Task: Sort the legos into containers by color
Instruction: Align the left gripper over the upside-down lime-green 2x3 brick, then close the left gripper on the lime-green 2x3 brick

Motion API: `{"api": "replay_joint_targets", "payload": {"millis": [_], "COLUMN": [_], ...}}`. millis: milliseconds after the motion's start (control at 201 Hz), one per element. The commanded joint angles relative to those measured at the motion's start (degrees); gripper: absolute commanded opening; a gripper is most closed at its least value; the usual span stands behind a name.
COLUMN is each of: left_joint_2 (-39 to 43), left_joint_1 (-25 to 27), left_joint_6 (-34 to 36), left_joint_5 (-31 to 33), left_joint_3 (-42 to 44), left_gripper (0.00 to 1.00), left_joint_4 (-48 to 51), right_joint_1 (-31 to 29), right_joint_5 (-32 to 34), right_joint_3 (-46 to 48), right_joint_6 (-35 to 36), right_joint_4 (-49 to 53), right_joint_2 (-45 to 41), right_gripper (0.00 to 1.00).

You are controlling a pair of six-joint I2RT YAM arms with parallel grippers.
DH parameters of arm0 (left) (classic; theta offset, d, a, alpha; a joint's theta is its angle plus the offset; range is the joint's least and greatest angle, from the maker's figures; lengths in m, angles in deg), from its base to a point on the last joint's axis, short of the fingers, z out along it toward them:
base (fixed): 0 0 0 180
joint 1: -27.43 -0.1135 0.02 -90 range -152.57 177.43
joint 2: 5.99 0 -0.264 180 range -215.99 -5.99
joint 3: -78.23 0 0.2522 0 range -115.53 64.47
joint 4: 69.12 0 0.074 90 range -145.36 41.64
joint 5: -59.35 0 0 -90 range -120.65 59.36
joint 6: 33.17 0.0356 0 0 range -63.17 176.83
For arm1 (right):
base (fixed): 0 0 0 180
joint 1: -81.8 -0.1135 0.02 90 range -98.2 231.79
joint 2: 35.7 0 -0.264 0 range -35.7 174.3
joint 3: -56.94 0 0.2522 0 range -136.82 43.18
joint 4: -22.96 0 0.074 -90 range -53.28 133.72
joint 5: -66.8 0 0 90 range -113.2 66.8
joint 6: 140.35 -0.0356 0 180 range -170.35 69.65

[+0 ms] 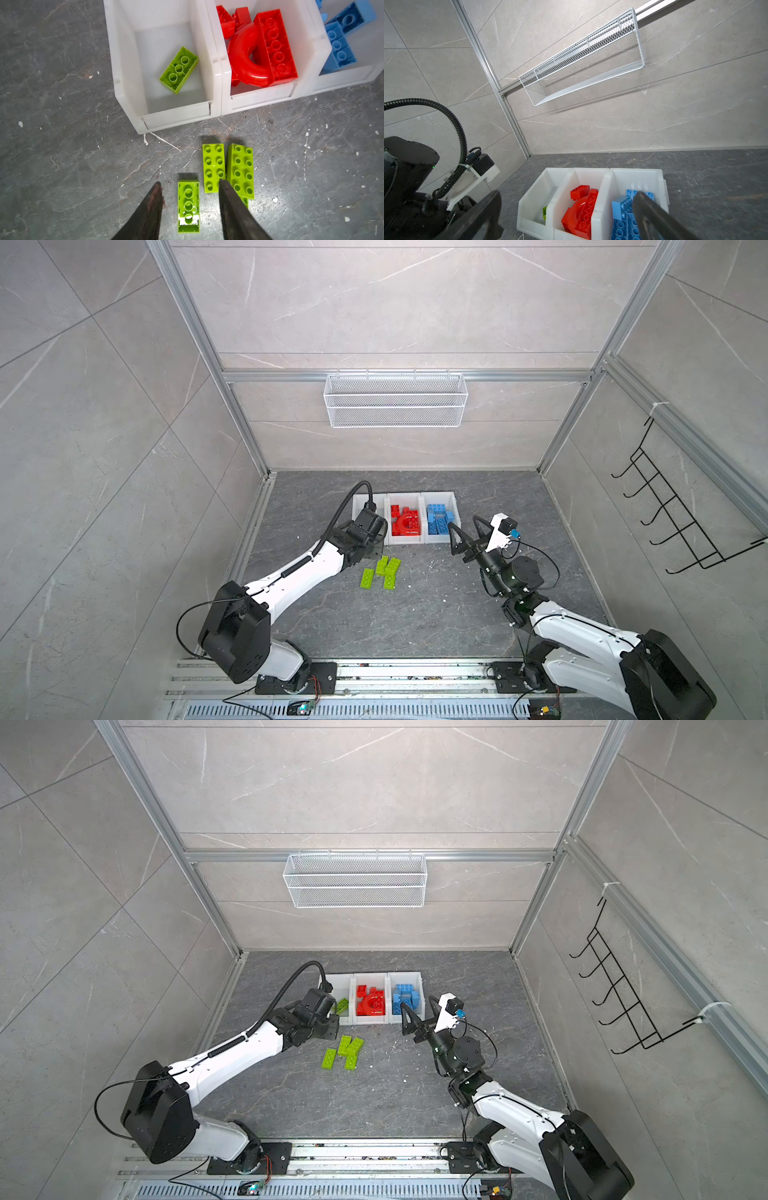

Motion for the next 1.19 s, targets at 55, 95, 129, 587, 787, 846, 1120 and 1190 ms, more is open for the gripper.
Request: {"api": "replay_joint_targets", "payload": {"millis": [55, 95, 129, 587, 787, 846, 1120, 1190], "left_joint_2": [2.4, 2.9, 3.2, -3.4, -6.2, -6.5, -9.5, -10.0], "left_joint_1": [0.1, 0.2, 0.2, 1.0, 1.5, 1.5, 1.6, 1.6], "left_joint_6": [0.6, 0.5, 0.2, 1.7, 0.4, 0.5, 1.1, 1.3], "left_joint_5": [-4.3, -5.2, -5.6, -8.7, -4.8, -4.5, -3.0, -3.1], "left_joint_3": [7.7, 9.3, 10.5, 11.5, 11.0, 10.8, 9.8, 9.8], "left_gripper": [0.55, 0.56, 0.57, 0.64, 0.63, 0.63, 0.57, 0.56], "left_joint_4": [2.8, 2.5, 2.3, -2.5, -2.4, -2.6, -2.2, -2.3], "right_joint_1": [0.2, 0.2, 0.2, 0.2, 0.2, 0.2, 0.2, 0.2], "right_joint_5": [0.3, 0.2, 0.2, 0.6, 0.2, 0.3, 0.7, 0.8], "right_joint_3": [-1.0, -1.1, -1.2, -1.2, -1.5, -1.5, -1.4, -1.4], "right_joint_6": [1.2, 1.2, 1.0, 0.8, 0.9, 1.0, 1.3, 1.5], "right_joint_4": [1.2, 0.9, 0.6, 0.8, 0.7, 0.7, 0.8, 0.8], "right_joint_2": [-0.7, -0.1, 0.3, 0.2, 1.1, 1.2, 1.3, 1.3], "right_gripper": [1.0, 1.0, 1.0, 1.0, 1.0, 1.0, 1.0, 1.0]}}
